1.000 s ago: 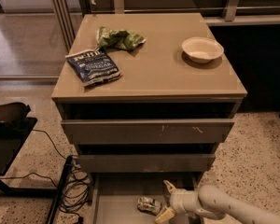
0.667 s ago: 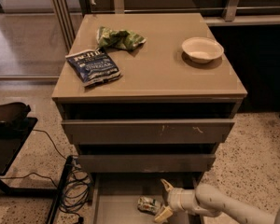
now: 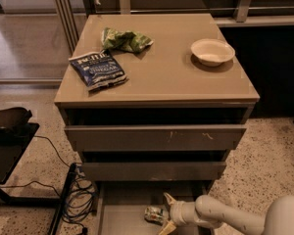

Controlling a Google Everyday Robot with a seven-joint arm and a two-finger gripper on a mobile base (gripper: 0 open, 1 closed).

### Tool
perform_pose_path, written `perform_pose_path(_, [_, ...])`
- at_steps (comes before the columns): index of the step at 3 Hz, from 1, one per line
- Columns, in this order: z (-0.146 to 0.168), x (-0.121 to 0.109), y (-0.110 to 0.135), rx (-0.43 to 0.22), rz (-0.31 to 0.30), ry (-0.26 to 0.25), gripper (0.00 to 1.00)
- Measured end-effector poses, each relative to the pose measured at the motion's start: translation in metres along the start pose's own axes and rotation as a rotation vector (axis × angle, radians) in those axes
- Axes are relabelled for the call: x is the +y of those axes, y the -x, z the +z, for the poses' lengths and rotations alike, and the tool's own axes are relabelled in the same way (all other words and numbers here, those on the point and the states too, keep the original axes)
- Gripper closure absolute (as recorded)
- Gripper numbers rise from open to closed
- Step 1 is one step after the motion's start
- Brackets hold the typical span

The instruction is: Pick 7up can from bottom drawer and place on counter

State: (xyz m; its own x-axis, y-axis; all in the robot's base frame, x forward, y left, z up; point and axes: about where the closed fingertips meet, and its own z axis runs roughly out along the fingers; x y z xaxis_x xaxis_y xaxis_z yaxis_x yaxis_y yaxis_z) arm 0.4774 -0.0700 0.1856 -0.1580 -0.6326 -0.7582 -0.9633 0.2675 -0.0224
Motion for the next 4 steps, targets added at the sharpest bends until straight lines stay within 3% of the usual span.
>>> perform_pose_path(1, [0.019,0.007,-0.013,0.037,0.018,-0.002,0.00])
perform_pose_path(2, [0.045,0.011,-0.029,0.059,0.079,-0.008,0.00])
perform_pose_path(3, [0.045,0.011,-0.029,0.059,0.079,-0.008,0.00])
perform_pose_path(4, [0.045,0.011,-0.029,0.059,0.079,-0.007,0.19])
